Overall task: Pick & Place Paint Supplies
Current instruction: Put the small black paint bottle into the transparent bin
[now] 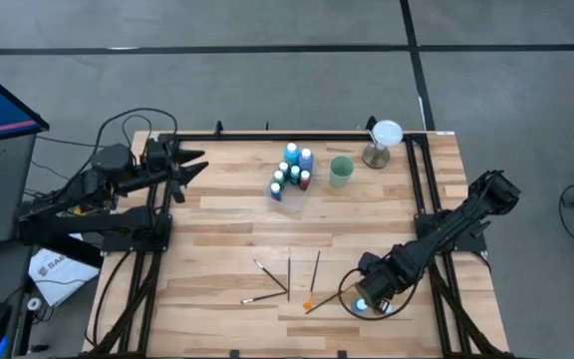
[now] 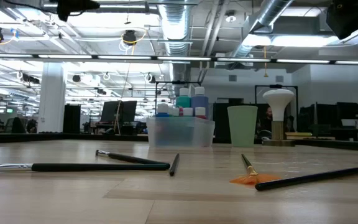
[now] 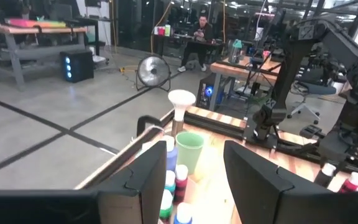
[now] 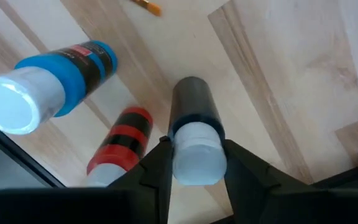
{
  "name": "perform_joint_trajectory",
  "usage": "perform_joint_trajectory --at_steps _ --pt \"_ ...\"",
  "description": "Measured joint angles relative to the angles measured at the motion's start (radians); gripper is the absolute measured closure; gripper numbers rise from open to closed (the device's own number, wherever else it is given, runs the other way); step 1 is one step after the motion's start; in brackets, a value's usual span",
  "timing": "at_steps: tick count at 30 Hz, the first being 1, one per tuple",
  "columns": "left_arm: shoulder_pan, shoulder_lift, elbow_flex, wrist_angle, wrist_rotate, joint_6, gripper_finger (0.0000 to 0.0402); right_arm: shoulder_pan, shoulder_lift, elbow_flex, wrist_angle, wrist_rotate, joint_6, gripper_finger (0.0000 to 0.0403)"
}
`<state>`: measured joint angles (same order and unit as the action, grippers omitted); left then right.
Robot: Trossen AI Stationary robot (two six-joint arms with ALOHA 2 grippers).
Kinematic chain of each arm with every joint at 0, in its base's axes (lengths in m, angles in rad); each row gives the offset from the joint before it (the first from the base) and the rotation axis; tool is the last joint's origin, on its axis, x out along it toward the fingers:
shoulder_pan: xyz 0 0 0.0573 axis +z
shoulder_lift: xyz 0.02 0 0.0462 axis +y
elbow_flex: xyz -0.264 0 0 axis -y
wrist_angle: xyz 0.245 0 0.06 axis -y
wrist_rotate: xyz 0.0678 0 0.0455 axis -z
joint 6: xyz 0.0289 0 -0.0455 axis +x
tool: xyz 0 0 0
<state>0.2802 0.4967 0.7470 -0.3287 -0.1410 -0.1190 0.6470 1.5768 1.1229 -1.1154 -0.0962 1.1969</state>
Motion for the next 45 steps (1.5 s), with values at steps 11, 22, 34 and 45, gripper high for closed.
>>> perform_joint_trajectory --at_steps 11,22,34,45 --pt "0.001 -0.129 -0.201 0.057 0.000 -0.138 0.0247 -0.025 -0.010 -0.001 -0.057 -0.007 -0.044 0.0296" --pt "0.001 -0.301 -0.462 0.190 0.017 -0.263 0.0247 -0.268 -0.132 0.080 -0.311 0.032 -0.326 0.0296" --pt "0.001 -0.404 -0.615 0.356 0.017 -0.263 0.0247 -0.656 -0.009 0.296 -0.322 0.173 -0.779 0.0296" --pt "0.001 -0.405 -0.686 0.416 0.016 -0.309 0.0247 -0.765 0.303 0.744 -0.307 0.229 -1.050 0.0296"
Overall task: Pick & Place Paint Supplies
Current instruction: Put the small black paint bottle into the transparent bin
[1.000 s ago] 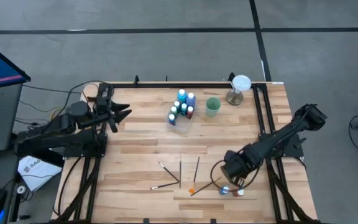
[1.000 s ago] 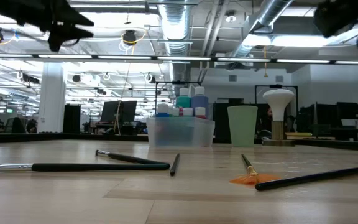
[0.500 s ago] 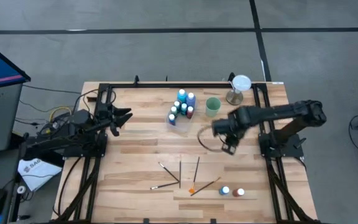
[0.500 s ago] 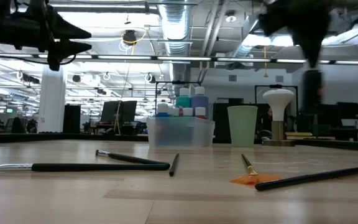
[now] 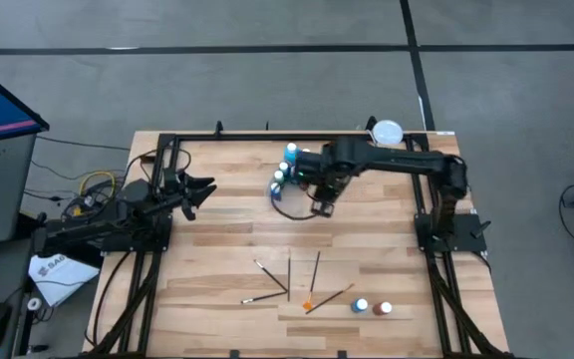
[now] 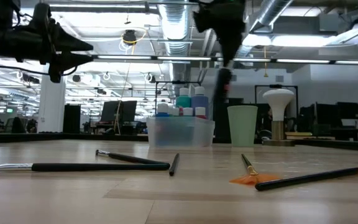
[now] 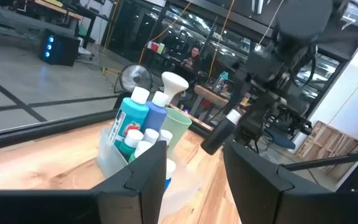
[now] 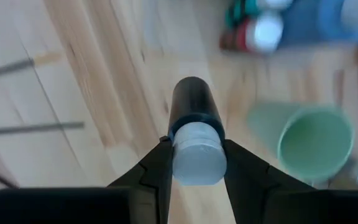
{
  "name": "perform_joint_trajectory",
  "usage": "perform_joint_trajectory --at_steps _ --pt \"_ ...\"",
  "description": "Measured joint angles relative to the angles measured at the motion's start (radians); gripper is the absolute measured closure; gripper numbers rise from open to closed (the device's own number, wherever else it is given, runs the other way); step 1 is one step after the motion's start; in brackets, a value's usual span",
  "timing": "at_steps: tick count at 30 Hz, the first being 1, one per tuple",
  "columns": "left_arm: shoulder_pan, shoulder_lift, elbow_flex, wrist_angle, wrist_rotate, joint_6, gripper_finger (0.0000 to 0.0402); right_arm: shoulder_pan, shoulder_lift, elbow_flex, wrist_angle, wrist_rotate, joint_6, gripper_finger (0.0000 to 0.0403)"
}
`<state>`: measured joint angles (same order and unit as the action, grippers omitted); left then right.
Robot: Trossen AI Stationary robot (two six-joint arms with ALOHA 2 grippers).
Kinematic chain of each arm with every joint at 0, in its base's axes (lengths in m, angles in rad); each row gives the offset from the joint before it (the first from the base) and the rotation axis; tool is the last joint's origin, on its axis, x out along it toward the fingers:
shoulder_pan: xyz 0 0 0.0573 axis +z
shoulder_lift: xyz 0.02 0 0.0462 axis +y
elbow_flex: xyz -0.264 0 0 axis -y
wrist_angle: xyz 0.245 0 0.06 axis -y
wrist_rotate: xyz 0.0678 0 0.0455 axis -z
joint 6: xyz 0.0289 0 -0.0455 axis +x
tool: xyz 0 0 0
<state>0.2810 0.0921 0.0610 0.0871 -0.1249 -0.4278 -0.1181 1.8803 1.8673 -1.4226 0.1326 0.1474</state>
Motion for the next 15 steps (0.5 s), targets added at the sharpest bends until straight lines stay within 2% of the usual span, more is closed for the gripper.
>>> perform_joint_trajectory --at_steps 9,15 --pt "0.000 0.004 -0.054 0.082 -0.006 -0.004 0.0247 -0.029 0.218 0.325 -0.007 0.000 -0.103 0.0296" --pt "0.000 0.004 -0.054 0.090 -0.006 -0.001 0.0247 -0.048 0.324 0.424 -0.025 0.000 -0.148 0.0296"
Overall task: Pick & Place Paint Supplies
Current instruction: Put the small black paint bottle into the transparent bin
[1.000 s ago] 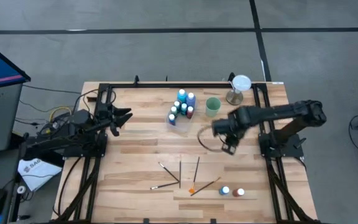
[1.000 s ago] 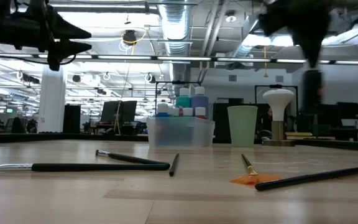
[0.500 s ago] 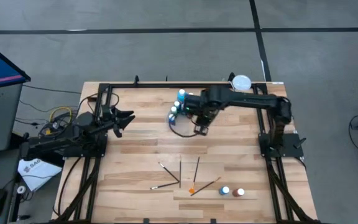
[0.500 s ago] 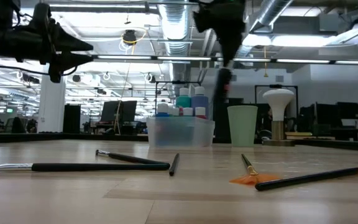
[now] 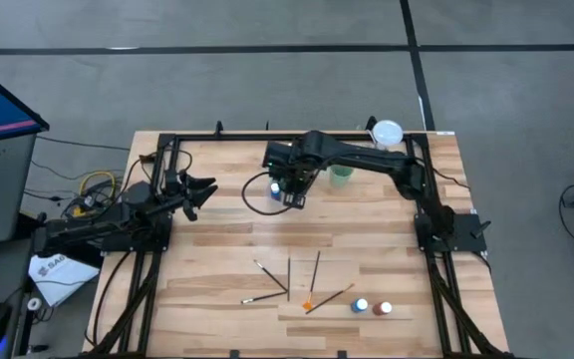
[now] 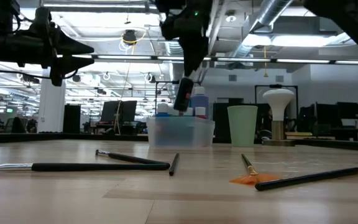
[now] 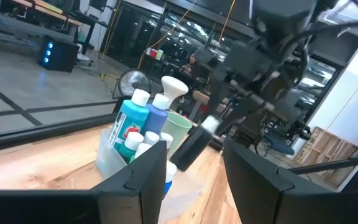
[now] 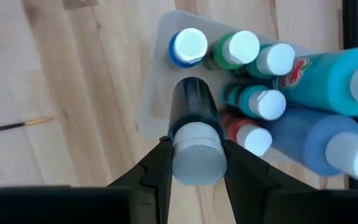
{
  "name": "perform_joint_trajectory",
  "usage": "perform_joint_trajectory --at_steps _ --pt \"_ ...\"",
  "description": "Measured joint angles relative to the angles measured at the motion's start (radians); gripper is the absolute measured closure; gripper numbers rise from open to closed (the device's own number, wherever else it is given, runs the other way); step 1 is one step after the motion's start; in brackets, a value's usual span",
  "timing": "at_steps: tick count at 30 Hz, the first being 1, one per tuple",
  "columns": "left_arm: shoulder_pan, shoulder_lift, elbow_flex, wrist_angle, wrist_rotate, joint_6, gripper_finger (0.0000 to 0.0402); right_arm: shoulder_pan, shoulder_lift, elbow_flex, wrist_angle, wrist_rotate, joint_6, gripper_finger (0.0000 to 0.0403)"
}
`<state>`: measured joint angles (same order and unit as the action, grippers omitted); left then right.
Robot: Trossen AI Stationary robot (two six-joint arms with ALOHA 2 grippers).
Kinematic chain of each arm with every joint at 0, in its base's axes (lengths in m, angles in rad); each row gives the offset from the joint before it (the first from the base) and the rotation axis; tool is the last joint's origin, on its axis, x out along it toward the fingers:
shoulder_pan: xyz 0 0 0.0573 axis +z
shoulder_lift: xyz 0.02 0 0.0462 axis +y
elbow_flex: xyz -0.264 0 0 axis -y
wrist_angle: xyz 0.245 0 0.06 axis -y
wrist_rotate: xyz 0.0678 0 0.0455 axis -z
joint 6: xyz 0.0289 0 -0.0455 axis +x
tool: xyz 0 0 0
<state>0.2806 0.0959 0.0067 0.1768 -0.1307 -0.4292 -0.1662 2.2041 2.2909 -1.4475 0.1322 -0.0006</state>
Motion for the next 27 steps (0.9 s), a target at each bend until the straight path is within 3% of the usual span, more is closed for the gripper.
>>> perform_joint_trajectory --at_steps 16,27 --pt "0.000 0.005 0.000 0.015 0.000 -0.006 0.0247 -0.052 0.141 0.013 0.028 0.006 -0.058 0.0296" --pt "0.000 0.005 0.000 0.019 0.000 -0.006 0.0247 -0.081 0.142 0.012 0.077 0.006 -0.060 0.0296"
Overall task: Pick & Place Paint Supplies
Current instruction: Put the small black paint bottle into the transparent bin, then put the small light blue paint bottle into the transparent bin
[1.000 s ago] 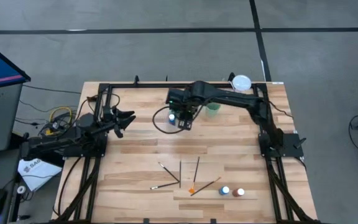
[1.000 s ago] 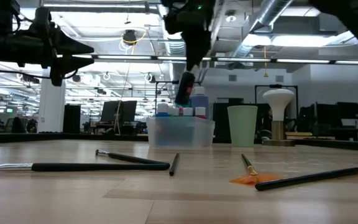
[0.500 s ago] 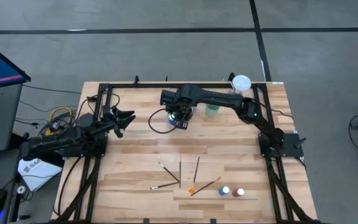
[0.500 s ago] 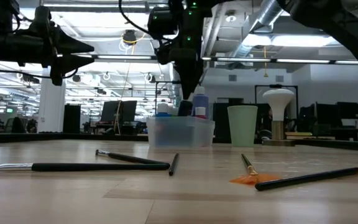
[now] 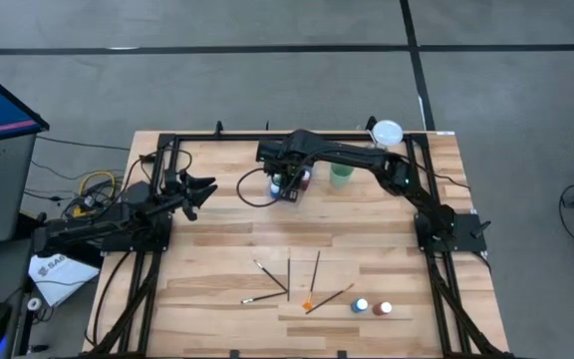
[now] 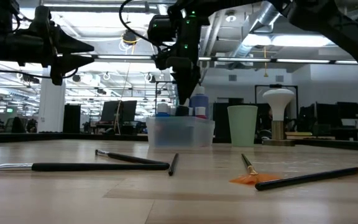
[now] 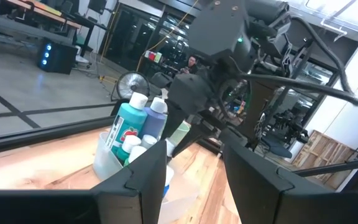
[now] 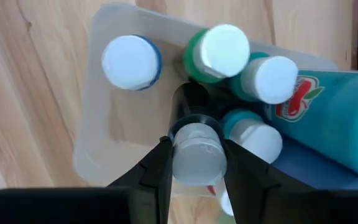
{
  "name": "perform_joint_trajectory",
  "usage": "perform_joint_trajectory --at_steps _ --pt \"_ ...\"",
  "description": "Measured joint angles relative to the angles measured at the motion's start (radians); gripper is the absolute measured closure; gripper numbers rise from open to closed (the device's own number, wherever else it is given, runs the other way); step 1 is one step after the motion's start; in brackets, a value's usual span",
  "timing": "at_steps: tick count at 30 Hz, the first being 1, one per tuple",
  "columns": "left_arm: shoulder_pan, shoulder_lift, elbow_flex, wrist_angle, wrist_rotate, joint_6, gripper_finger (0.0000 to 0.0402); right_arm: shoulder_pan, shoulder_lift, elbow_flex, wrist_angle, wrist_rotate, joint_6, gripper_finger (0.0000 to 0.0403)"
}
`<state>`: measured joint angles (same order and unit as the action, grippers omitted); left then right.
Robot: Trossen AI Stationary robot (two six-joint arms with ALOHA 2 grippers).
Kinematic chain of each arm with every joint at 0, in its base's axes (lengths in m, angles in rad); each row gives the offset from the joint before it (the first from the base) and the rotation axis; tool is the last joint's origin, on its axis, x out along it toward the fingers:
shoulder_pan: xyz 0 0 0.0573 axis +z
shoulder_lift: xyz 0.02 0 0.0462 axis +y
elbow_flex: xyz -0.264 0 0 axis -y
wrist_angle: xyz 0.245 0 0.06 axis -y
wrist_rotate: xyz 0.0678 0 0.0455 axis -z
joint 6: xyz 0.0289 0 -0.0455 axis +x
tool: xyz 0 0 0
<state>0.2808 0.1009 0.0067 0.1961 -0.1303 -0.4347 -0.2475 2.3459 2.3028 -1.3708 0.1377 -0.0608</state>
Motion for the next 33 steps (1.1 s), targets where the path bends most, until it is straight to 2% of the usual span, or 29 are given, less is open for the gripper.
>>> perform_joint_trajectory --at_steps 9,17,26,33 --pt "0.000 0.000 0.000 0.001 0.000 0.000 0.0247 -0.005 0.000 0.000 0.024 0.004 0.000 0.0295" --pt "0.000 0.000 0.000 0.001 0.000 0.000 0.0247 -0.005 0.000 0.000 0.081 0.006 0.007 0.0259" --pt "0.000 0.000 0.000 0.001 0.001 0.000 0.0247 0.000 -0.001 0.000 0.077 -0.003 -0.006 0.0256" --pt "0.000 0.000 0.000 0.002 0.001 0.006 0.0247 0.001 -0.138 0.000 0.017 -0.006 0.052 0.0225"
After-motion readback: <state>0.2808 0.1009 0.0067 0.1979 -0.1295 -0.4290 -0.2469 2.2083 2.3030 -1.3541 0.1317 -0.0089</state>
